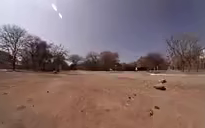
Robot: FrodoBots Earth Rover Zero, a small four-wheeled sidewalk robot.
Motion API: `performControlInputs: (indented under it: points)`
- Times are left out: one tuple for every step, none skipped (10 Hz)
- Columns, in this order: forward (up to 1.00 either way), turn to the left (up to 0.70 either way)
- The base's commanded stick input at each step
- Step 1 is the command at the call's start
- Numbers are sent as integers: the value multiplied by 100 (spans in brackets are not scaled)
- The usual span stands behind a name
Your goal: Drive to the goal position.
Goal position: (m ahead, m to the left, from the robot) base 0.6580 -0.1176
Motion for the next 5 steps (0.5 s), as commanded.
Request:
performControlInputs:
  points:
    - [100,0]
    - [100,0]
    - [100,0]
    - [100,0]
    - [100,0]
